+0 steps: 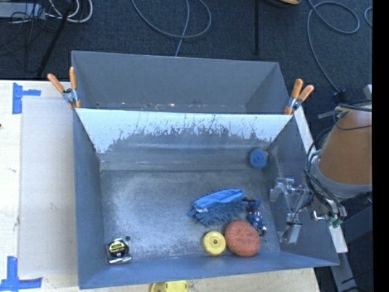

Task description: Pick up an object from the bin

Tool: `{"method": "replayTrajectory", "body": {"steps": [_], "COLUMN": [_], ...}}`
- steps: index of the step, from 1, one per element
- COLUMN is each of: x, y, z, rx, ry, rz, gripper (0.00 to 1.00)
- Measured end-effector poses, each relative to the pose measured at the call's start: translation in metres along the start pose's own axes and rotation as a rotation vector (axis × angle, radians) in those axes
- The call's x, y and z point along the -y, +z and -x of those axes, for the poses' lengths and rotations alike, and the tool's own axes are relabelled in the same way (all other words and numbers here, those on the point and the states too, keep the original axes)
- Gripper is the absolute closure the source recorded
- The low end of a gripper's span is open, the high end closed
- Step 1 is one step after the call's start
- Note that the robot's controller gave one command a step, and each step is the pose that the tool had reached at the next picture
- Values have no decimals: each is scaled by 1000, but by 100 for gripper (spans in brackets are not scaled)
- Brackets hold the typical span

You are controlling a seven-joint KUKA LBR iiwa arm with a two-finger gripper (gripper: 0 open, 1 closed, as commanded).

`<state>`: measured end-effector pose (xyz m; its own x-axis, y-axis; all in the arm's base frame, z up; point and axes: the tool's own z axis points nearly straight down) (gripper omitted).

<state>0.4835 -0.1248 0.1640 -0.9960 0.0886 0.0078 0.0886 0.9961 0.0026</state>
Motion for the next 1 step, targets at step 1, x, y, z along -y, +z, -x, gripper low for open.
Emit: {"method": "replayTrajectory", "body": {"steps": [1], "x": [-14], "y": [20], "z": [11], "rx": [10], "ry": [17], "rz": [-2], "gripper": [0]}}
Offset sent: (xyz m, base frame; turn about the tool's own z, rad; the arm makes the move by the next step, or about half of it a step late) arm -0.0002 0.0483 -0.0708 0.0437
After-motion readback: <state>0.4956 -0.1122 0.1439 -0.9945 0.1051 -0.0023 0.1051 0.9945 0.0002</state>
